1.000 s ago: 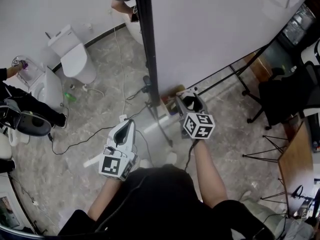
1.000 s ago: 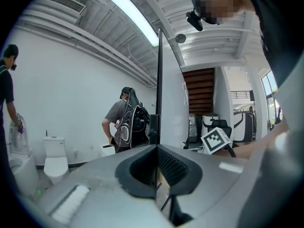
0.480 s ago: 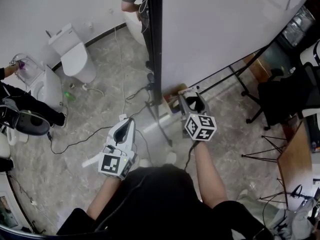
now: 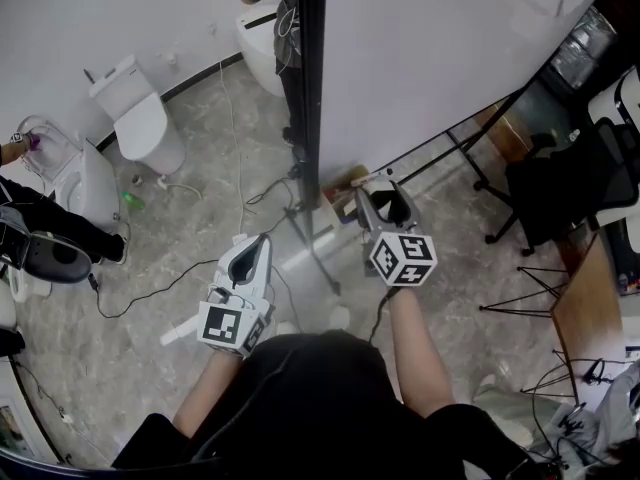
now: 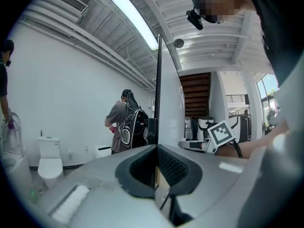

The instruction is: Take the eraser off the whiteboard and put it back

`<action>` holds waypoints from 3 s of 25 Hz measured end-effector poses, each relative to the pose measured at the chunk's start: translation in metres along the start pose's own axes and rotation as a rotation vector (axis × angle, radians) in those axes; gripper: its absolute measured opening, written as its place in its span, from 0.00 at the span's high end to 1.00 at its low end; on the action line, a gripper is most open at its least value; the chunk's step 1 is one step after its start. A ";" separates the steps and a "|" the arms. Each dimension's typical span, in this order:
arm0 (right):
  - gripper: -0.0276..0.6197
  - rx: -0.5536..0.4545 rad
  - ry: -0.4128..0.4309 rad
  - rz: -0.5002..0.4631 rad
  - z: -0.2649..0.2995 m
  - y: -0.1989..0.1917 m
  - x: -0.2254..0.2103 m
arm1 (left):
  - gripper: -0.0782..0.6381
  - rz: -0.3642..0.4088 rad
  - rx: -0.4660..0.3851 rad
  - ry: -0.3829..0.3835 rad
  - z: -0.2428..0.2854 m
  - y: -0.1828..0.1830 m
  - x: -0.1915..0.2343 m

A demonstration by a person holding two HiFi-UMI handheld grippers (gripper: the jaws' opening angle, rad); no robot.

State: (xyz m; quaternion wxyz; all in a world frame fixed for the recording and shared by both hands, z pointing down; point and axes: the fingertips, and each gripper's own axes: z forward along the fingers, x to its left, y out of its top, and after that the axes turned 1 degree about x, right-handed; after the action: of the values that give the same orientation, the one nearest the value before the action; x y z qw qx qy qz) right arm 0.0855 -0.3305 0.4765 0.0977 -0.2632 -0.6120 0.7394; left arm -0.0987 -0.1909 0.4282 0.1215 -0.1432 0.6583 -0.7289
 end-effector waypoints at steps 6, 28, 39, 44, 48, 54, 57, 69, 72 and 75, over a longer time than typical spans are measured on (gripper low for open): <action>0.50 -0.053 0.010 -0.027 -0.022 0.022 0.011 | 0.88 0.012 -0.009 -0.056 0.004 0.002 -0.009; 0.50 -0.159 -0.057 -0.114 -0.139 0.069 0.047 | 0.88 0.018 -0.033 -0.246 0.016 0.007 -0.057; 0.50 -0.196 -0.090 -0.146 -0.185 0.081 0.061 | 0.88 0.031 -0.022 -0.255 0.009 0.015 -0.058; 0.50 -0.224 -0.092 -0.150 -0.189 0.092 0.066 | 0.88 0.031 -0.032 -0.267 0.007 0.019 -0.058; 0.50 -0.224 -0.078 -0.151 -0.184 0.094 0.073 | 0.88 0.035 -0.032 -0.273 0.005 0.021 -0.055; 0.50 -0.215 -0.066 -0.150 -0.176 0.091 0.073 | 0.88 0.033 -0.021 -0.241 0.005 0.020 -0.047; 0.50 -0.215 -0.061 -0.148 -0.173 0.092 0.073 | 0.89 0.045 -0.010 -0.236 0.006 0.019 -0.045; 0.50 -0.216 -0.037 -0.143 -0.160 0.096 0.072 | 0.88 0.018 -0.026 -0.234 0.010 0.026 -0.041; 0.50 -0.217 -0.031 -0.141 -0.158 0.095 0.072 | 0.88 0.020 -0.036 -0.236 0.011 0.028 -0.041; 0.50 -0.216 -0.027 -0.139 -0.156 0.093 0.070 | 0.88 0.019 -0.039 -0.234 0.012 0.027 -0.042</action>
State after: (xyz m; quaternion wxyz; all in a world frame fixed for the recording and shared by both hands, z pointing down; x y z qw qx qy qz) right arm 0.1224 -0.1859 0.3506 0.1116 -0.2190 -0.7062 0.6640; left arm -0.0557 -0.1896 0.4005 0.2018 -0.2235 0.6550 -0.6930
